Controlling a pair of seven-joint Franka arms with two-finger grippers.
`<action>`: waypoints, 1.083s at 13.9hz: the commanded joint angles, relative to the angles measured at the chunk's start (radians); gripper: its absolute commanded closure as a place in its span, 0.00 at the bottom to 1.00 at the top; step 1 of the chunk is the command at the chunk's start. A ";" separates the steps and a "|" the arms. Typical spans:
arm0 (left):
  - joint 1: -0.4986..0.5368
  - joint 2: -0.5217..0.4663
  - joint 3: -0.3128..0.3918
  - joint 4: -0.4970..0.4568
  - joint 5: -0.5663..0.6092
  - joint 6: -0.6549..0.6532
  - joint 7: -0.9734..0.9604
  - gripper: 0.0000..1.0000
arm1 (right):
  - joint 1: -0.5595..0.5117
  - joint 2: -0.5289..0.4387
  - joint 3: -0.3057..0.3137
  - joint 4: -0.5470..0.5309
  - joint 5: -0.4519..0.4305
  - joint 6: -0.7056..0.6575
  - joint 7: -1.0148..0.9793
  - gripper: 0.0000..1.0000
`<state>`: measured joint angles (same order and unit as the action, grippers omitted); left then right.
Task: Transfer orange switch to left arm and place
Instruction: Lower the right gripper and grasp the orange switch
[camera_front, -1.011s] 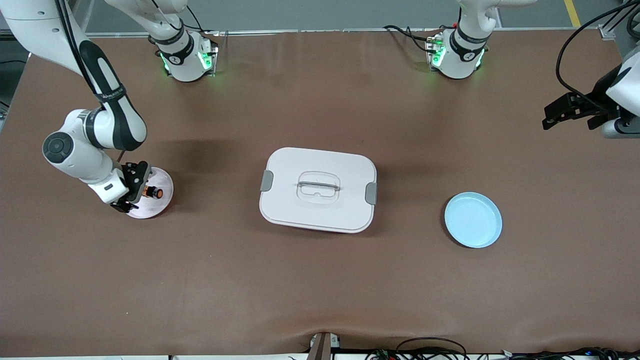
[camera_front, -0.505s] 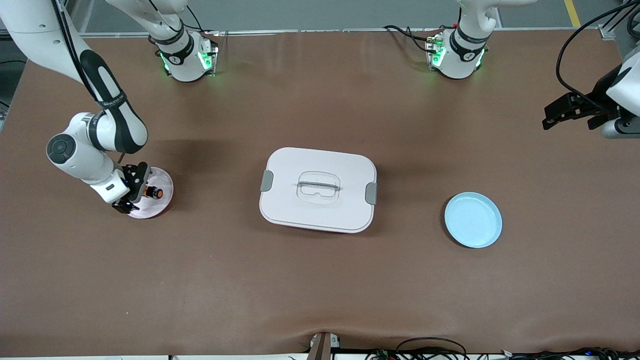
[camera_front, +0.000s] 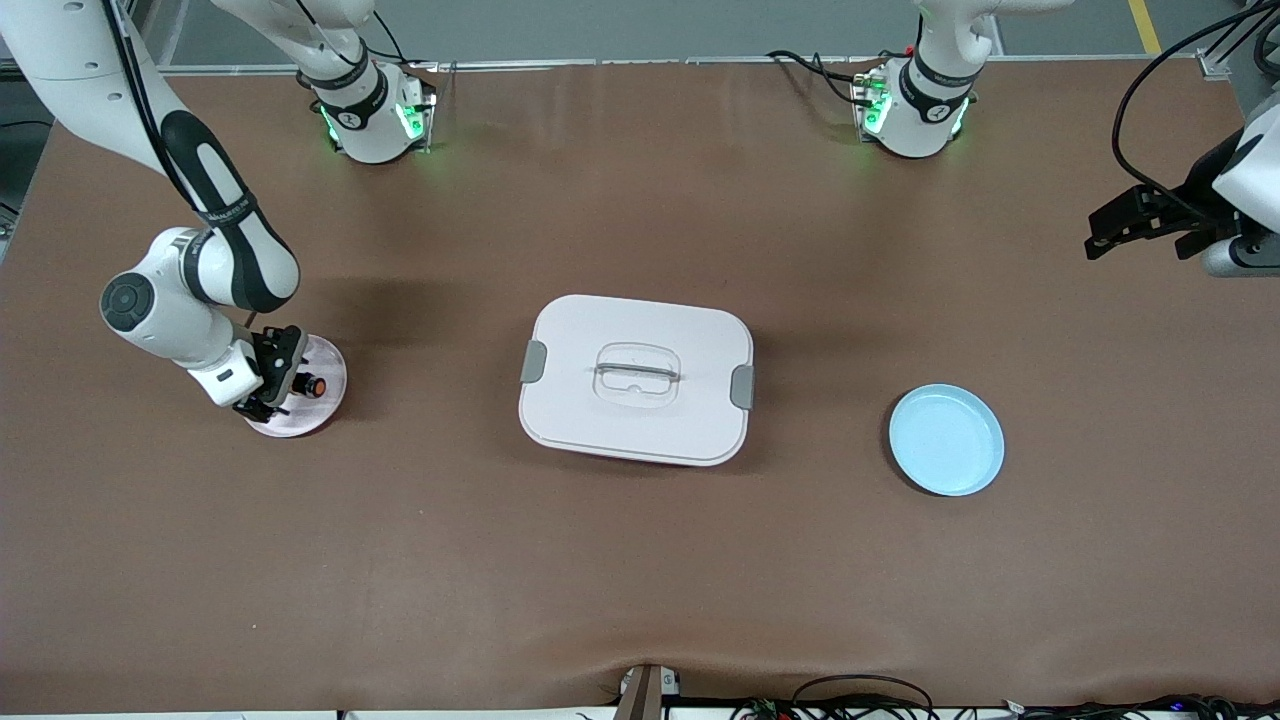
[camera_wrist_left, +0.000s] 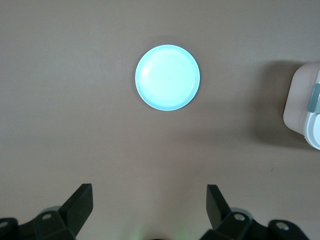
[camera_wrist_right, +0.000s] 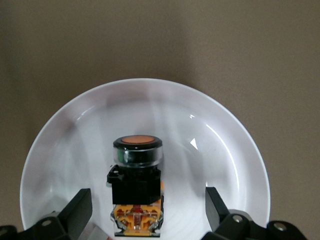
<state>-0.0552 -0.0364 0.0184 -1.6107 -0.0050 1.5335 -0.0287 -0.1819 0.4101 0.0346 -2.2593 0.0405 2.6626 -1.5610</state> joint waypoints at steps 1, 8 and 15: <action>0.005 0.007 -0.003 0.022 0.010 -0.019 0.016 0.00 | -0.018 -0.002 0.031 -0.009 0.024 0.013 -0.024 0.00; 0.005 0.009 -0.003 0.020 0.010 -0.019 0.016 0.00 | -0.022 0.004 0.033 -0.009 0.036 0.014 -0.024 0.00; 0.006 0.009 -0.003 0.020 0.010 -0.019 0.018 0.00 | -0.021 0.004 0.033 -0.008 0.050 0.005 -0.024 0.90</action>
<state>-0.0537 -0.0362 0.0184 -1.6107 -0.0050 1.5335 -0.0287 -0.1820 0.4172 0.0499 -2.2611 0.0668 2.6627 -1.5609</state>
